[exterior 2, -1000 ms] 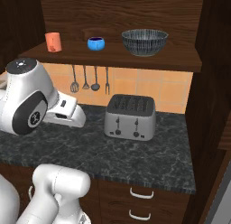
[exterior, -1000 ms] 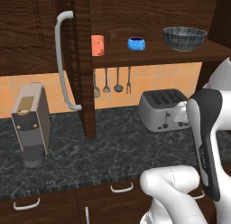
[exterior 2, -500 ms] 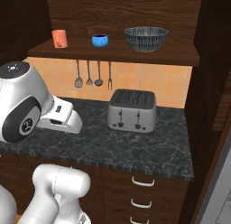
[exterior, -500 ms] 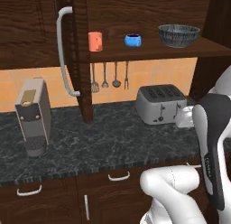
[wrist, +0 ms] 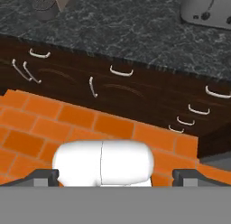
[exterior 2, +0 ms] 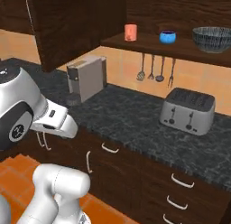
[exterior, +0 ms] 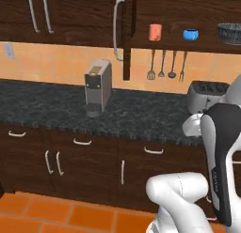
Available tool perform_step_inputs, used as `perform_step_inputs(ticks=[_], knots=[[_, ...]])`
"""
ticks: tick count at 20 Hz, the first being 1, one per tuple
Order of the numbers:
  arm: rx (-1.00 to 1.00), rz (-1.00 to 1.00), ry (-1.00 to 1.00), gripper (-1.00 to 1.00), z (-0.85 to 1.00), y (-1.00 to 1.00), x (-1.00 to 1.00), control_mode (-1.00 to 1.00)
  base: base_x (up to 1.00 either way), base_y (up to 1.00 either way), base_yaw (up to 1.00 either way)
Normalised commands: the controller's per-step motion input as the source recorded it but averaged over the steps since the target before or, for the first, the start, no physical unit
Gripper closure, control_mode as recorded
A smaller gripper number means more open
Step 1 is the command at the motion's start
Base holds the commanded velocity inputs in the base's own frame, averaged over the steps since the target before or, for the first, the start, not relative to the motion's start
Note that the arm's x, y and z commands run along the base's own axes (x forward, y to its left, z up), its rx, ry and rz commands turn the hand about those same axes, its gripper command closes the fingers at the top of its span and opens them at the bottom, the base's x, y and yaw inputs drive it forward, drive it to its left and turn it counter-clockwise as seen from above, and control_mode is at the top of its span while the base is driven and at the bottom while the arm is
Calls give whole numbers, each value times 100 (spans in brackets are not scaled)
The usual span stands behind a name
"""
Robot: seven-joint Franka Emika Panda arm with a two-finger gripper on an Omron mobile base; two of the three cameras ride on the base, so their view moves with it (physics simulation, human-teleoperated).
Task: Gather all objects into one cabinet and sort the glasses and bowls to opposite sides.
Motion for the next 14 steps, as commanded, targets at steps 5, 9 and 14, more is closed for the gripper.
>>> perform_step_inputs(ticks=[5,9,14], knots=[[0,0,0,-100,0,0,0,100,-7,7,94],[0,0,0,-100,0,0,0,100,0,0,100],[0,0,0,-100,0,0,0,100,0,0,100]])
